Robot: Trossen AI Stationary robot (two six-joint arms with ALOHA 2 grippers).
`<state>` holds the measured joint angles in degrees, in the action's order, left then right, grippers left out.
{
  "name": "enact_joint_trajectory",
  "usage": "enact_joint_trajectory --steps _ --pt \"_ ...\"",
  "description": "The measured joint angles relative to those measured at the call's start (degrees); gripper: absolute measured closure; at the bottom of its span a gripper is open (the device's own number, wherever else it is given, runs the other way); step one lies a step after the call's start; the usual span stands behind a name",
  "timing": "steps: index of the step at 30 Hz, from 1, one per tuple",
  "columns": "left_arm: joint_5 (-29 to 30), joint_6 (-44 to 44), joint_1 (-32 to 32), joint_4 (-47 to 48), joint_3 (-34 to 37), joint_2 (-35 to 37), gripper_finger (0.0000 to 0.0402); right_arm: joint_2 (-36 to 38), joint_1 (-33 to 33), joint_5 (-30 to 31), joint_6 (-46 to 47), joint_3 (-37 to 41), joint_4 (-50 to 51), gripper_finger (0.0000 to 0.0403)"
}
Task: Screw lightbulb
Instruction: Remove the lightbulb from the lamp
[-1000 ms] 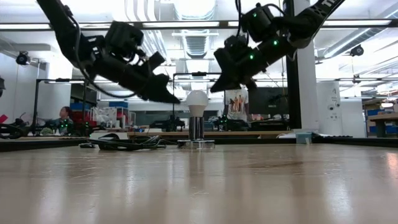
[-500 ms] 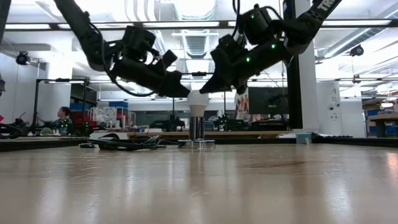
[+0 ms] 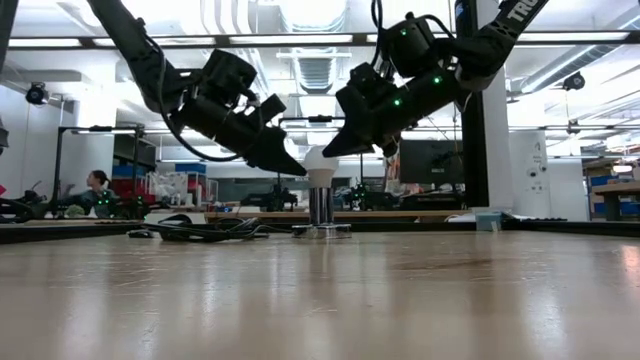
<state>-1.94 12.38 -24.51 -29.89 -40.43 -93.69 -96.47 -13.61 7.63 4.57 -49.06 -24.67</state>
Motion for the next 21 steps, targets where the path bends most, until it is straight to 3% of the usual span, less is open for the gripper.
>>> enact_joint_trajectory --steps 6,16,21 --pt "-1.00 -0.44 0.19 0.02 0.05 0.08 0.0401 0.00 -0.08 0.13 -0.04 0.00 0.49 0.0403" --pt "2.67 3.68 -2.43 -0.99 -1.38 0.02 0.0401 0.00 -0.14 0.12 -0.42 0.00 0.86 0.0403" --pt "-1.90 8.24 -3.92 -0.52 -3.41 0.02 0.0401 0.00 -0.28 0.08 -1.21 0.00 0.86 0.0403"
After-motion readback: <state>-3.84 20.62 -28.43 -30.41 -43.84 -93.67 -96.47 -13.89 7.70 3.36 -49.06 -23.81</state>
